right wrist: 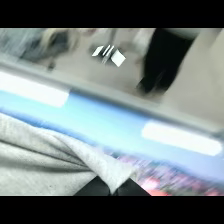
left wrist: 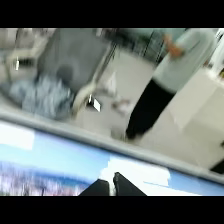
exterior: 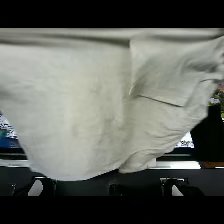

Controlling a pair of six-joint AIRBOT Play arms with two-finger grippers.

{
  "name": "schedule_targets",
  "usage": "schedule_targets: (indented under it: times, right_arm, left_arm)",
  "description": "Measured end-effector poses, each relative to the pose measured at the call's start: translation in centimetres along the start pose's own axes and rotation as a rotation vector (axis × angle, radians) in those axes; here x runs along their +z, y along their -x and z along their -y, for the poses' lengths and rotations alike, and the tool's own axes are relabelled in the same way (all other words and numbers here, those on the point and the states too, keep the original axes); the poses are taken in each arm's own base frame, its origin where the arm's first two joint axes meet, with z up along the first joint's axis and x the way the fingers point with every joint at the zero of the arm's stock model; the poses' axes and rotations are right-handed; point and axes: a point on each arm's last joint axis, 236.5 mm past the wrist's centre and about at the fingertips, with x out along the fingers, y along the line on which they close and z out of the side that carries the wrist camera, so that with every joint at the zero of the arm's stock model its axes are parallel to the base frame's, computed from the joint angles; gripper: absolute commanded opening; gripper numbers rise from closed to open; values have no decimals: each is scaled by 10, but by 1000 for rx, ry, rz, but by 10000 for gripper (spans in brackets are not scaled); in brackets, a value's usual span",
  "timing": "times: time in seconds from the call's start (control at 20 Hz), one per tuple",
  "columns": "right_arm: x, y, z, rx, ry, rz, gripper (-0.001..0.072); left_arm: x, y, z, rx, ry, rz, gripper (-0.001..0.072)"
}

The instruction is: Fold the shirts.

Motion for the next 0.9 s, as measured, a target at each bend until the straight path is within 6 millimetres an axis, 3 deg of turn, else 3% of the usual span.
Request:
schedule_targets:
  times: [0.15, 0.25, 0.4, 0.5, 0.55, 0.6, 0.65, 0.7, 0.8, 0.9]
  right_arm:
    - [-75, -118, -29, 202, -80, -241, 41]
    - [-123, -182, -47, 286, -168, -346, 42]
    - [-181, -244, -73, 370, -323, -455, 43]
    - [-208, -266, -87, 405, -397, -506, 43]
    - [-217, -274, -92, 417, -425, -521, 81]
    - [-223, -279, -96, 426, -447, -532, 232]
    - [-227, -283, -98, 430, -461, -536, 416]
    - [-226, -284, -96, 433, -471, -530, 492]
    - [-220, -278, -86, 445, -440, -515, 492]
    - [-219, -255, -70, 470, -344, -532, 484]
  left_arm:
    - [-99, -68, -67, 56, 118, -235, 36]
    - [-159, -114, -103, 88, 170, -341, 38]
    - [-235, -170, -138, 125, 233, -477, 40]
    - [-279, -197, -148, 131, 284, -560, 41]
    - [-298, -206, -150, 127, 308, -603, 69]
    - [-314, -212, -150, 122, 325, -647, 201]
    - [-326, -214, -150, 115, 338, -686, 390]
    - [-334, -216, -148, 103, 349, -718, 517]
    - [-336, -209, -147, 68, 353, -784, 515]
    - [-335, -189, -148, 29, 362, -880, 506]
